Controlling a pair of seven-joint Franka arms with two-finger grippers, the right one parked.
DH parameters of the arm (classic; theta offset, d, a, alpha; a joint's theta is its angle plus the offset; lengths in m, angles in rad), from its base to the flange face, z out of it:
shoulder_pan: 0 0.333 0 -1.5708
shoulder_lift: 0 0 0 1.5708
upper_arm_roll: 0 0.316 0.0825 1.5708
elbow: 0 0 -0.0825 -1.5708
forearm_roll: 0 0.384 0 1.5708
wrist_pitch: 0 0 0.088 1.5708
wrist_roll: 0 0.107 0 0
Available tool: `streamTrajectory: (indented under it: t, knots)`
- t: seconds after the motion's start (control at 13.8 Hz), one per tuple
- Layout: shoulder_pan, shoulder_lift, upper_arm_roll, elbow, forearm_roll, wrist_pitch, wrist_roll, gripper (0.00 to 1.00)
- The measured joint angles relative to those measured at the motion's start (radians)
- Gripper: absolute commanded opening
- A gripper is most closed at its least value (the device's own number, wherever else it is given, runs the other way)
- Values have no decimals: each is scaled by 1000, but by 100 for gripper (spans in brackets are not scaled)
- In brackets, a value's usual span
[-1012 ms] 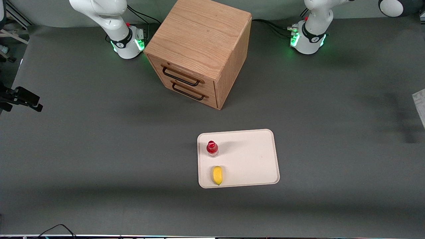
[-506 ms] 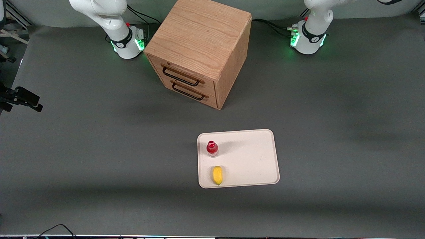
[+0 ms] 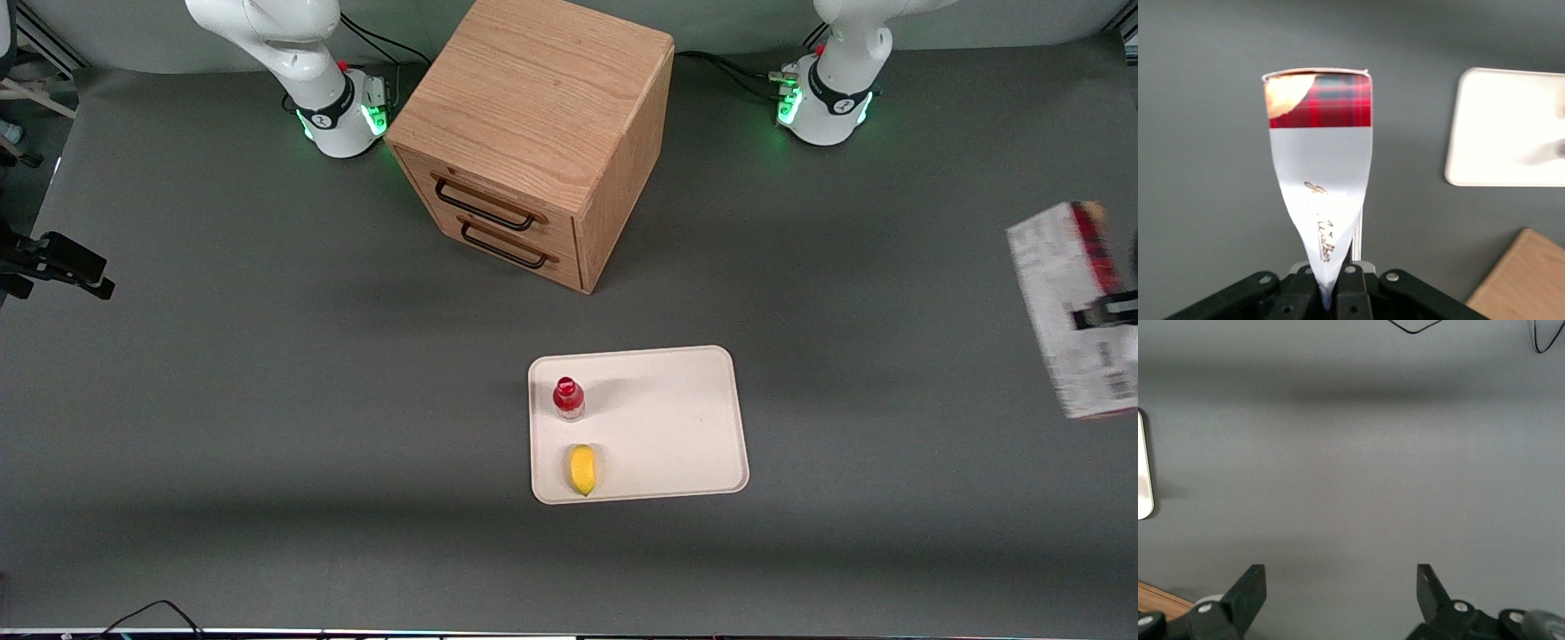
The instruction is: Place red cookie box on tray
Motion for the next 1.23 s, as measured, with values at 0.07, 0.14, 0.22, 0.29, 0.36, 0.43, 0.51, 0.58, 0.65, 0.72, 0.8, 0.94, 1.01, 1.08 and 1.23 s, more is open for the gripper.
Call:
streamTrajectory:
  t: [0.07, 0.14, 0.22, 0.29, 0.36, 0.43, 0.51, 0.58, 0.65, 0.72, 0.8, 0.94, 1.01, 1.08, 1.23]
  knots:
    - [-1, 2, -68, -10, 6, 1, -85, 0]
    - [-3, 4, -134, -31, 21, 13, -166, 0]
    - [-6, 7, -202, -65, 50, 55, -247, 0]
    - [-9, 12, -268, -112, 82, 120, -329, 0]
    - [-14, 21, -326, -171, 113, 200, -402, 0]
    - [-20, 36, -371, -232, 137, 284, -451, 0]
    - [-25, 56, -402, -293, 154, 370, -479, 0]
    - [-29, 82, -420, -347, 173, 454, -495, 0]
    - [-34, 115, -430, -391, 192, 529, -501, 0]
    - [-36, 154, -436, -417, 220, 583, -501, 0]
    - [-38, 199, -444, -432, 261, 626, -501, 0]
    - [-39, 295, -464, -439, 345, 723, -502, 0]
    - [-41, 338, -470, -439, 378, 771, -502, 0]
    - [-43, 375, -474, -439, 412, 816, -502, 0]
    - [-44, 429, -476, -438, 465, 877, -503, 0]
